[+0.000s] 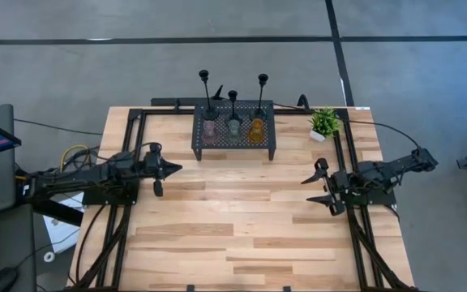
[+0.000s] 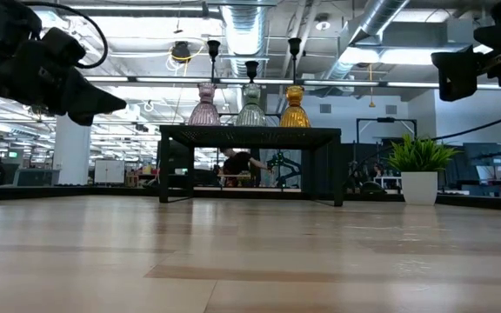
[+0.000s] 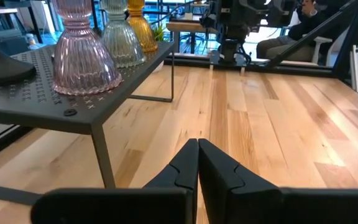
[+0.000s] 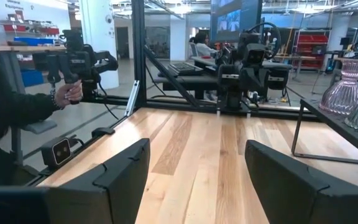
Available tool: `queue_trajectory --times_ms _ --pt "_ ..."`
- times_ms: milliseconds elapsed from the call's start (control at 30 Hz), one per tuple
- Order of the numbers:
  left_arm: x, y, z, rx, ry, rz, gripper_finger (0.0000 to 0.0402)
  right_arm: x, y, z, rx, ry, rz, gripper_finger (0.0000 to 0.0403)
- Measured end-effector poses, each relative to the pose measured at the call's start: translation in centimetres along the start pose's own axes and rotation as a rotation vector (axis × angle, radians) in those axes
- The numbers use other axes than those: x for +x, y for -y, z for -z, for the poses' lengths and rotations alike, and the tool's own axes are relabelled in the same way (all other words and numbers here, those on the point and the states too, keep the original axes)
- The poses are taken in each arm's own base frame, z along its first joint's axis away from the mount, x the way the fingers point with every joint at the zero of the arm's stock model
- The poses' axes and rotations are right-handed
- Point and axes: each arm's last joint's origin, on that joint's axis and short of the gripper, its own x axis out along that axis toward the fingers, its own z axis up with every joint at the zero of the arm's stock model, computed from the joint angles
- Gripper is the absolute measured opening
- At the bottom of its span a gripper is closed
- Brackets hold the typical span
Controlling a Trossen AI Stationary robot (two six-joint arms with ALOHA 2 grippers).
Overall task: Pick & Place candle stick holders
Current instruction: Return to Home Position
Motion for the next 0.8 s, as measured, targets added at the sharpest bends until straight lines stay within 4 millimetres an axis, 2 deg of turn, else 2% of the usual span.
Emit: queue_trajectory --times_ms 367,800 --pt "0.1 0.0 0.1 0.0 -0.017 -0.009 0.0012 0.4 -0.1 0.6 -0.017 -0.075 -0.001 0.0255" --pt "0.7 0.0 1.1 -0.002 -0.128 -0.008 0.0011 0.6 -0.1 0.9 -0.021 -0.103 0.0 0.0255"
